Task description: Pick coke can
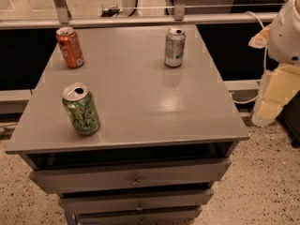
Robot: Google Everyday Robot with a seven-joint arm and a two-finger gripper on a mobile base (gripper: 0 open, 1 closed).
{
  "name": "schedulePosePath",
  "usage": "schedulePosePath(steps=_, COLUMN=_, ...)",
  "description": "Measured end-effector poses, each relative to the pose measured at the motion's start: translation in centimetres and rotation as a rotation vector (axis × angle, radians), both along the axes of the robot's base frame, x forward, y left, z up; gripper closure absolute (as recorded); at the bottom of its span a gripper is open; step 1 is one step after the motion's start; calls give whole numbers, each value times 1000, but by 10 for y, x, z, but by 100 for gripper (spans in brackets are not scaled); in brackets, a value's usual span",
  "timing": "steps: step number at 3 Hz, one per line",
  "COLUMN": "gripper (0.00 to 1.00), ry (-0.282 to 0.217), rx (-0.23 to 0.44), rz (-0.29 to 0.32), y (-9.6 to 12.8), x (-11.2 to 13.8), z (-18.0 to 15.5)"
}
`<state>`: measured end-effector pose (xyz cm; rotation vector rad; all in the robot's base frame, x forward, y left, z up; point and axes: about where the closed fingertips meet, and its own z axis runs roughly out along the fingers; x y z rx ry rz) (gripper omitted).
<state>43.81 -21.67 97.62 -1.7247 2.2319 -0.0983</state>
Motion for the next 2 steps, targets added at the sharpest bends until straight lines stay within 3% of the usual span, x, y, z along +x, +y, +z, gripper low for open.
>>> schedulePosePath(steps=1, gripper=0, ry=0, rx=0, rz=0, y=0, x=0, z=0)
schedulePosePath(steps=2, gripper=0, ry=-15, rx=55, rz=32, y=20, x=8, z=-7)
